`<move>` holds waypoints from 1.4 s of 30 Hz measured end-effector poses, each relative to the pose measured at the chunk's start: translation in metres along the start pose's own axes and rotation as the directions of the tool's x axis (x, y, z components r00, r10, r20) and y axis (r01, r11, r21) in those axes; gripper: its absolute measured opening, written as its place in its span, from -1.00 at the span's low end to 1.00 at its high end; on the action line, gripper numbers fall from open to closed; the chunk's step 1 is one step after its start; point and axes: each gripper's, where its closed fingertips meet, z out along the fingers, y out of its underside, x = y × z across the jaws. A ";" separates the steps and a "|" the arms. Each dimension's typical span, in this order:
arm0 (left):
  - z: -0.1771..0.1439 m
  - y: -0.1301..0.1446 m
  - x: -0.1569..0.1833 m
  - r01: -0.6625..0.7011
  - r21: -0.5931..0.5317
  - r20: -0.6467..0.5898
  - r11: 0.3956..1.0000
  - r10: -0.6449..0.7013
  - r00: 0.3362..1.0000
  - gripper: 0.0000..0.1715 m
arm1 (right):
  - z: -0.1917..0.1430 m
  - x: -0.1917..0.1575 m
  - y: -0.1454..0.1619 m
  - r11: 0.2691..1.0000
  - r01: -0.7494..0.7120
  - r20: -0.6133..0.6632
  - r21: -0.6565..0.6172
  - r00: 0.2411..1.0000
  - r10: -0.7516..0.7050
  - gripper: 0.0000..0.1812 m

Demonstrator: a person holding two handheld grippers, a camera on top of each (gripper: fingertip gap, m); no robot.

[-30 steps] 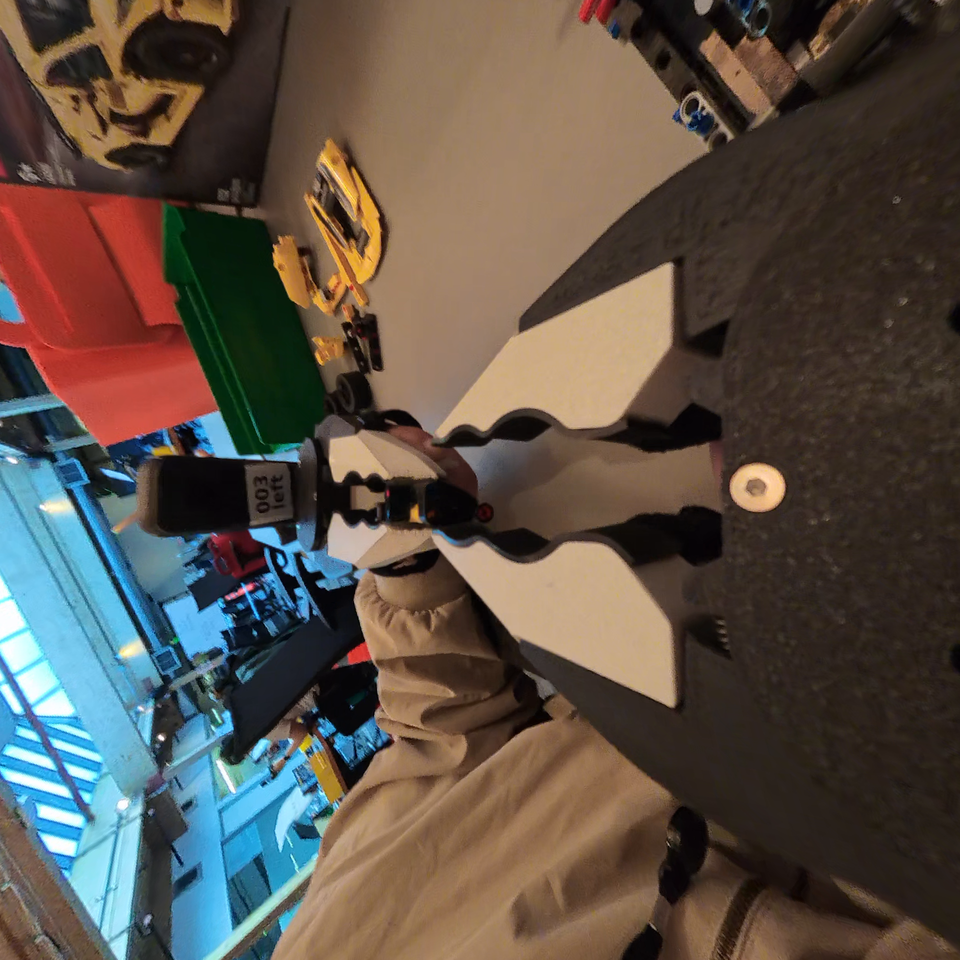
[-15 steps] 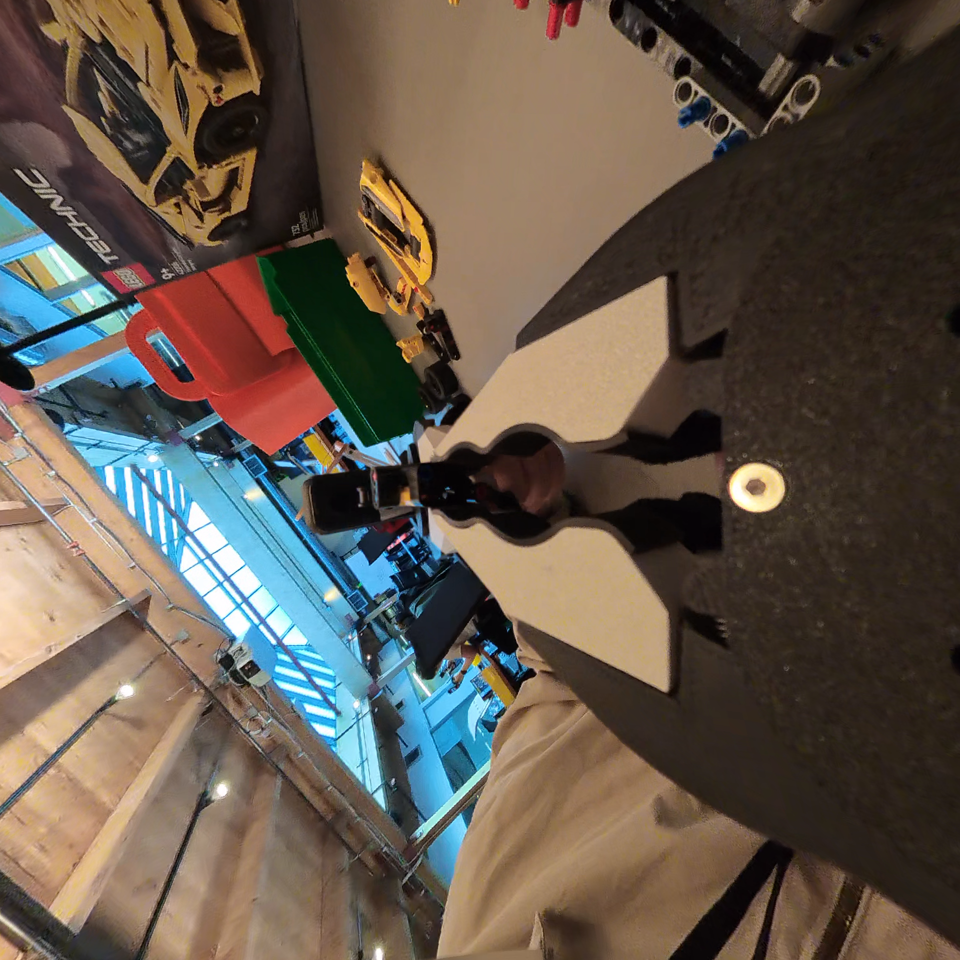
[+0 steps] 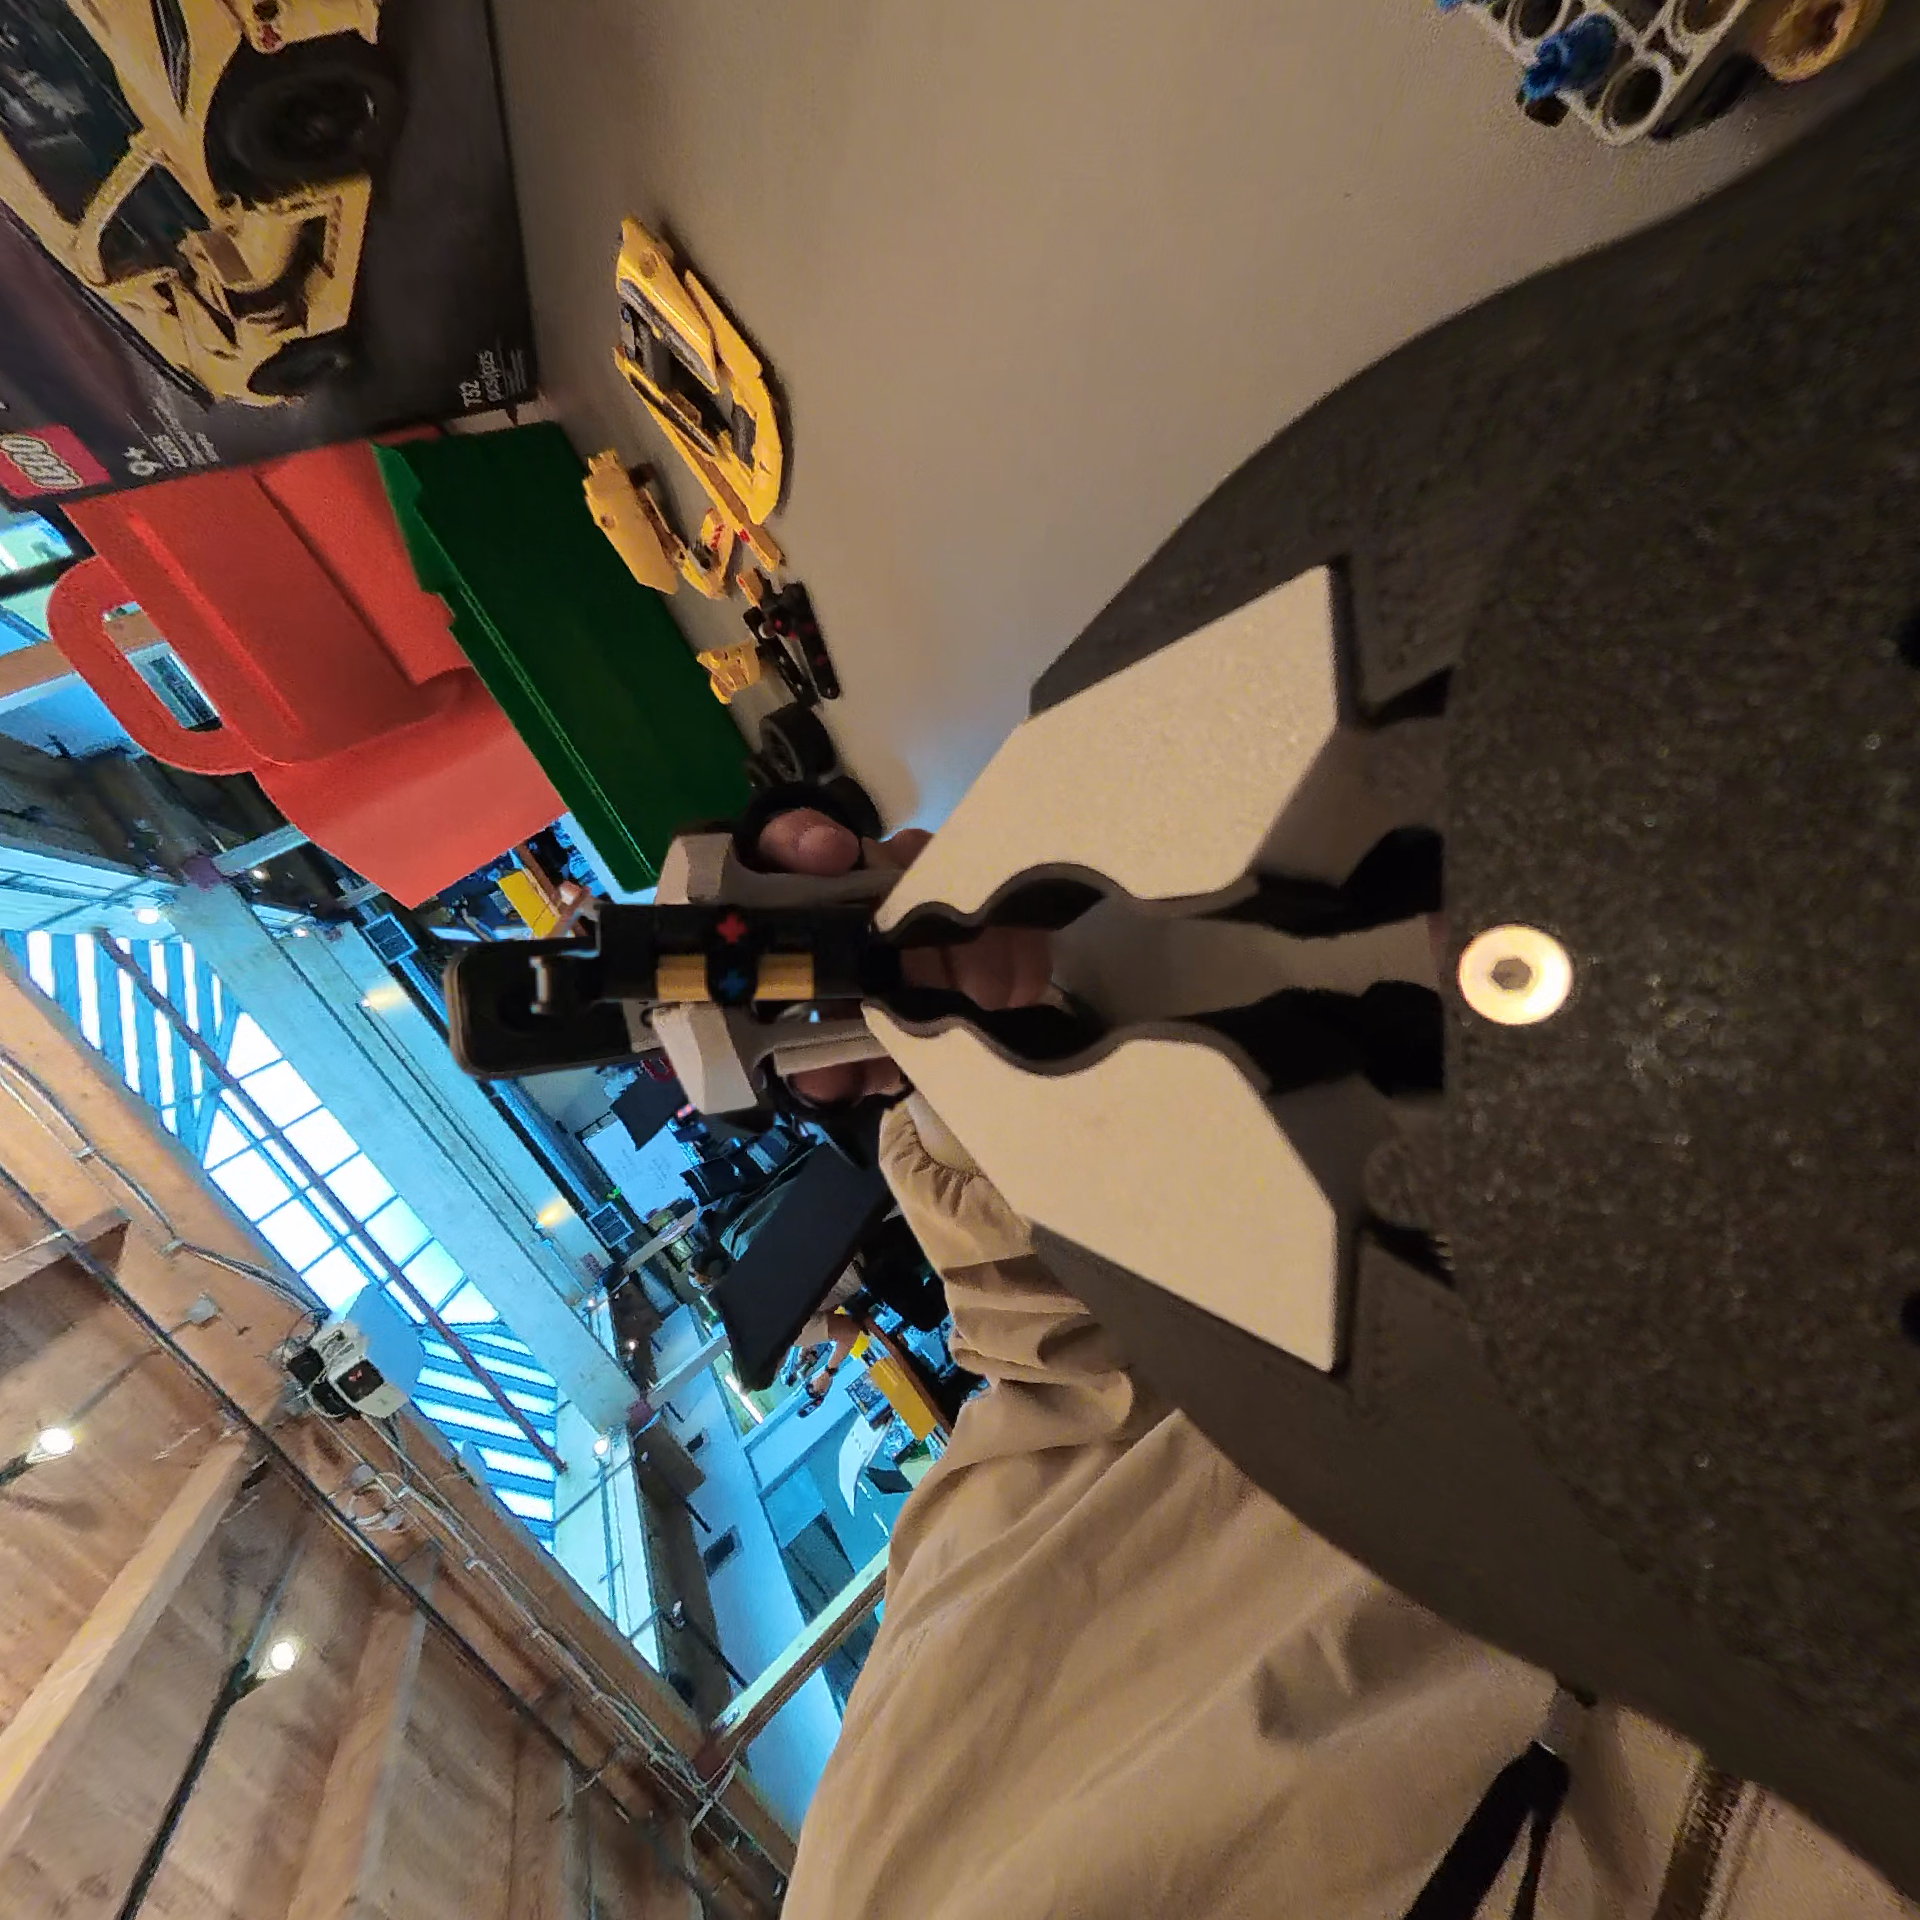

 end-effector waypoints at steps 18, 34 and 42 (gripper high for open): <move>0.000 0.024 0.015 -0.074 -0.135 -0.086 0.988 0.063 0.994 -0.83 | -0.011 -0.010 -0.007 0.996 0.082 0.023 -0.037 0.996 -0.081 -0.61; 0.004 0.041 0.017 -0.143 -0.209 -0.092 0.967 0.126 0.988 -0.82 | -0.013 -0.011 -0.007 0.988 0.148 0.005 -0.048 0.989 -0.148 -0.85; 0.001 0.027 0.016 -0.192 -0.141 -0.074 0.971 0.183 0.980 -0.83 | -0.013 -0.011 -0.012 0.989 0.146 -0.006 -0.011 0.989 -0.146 -0.86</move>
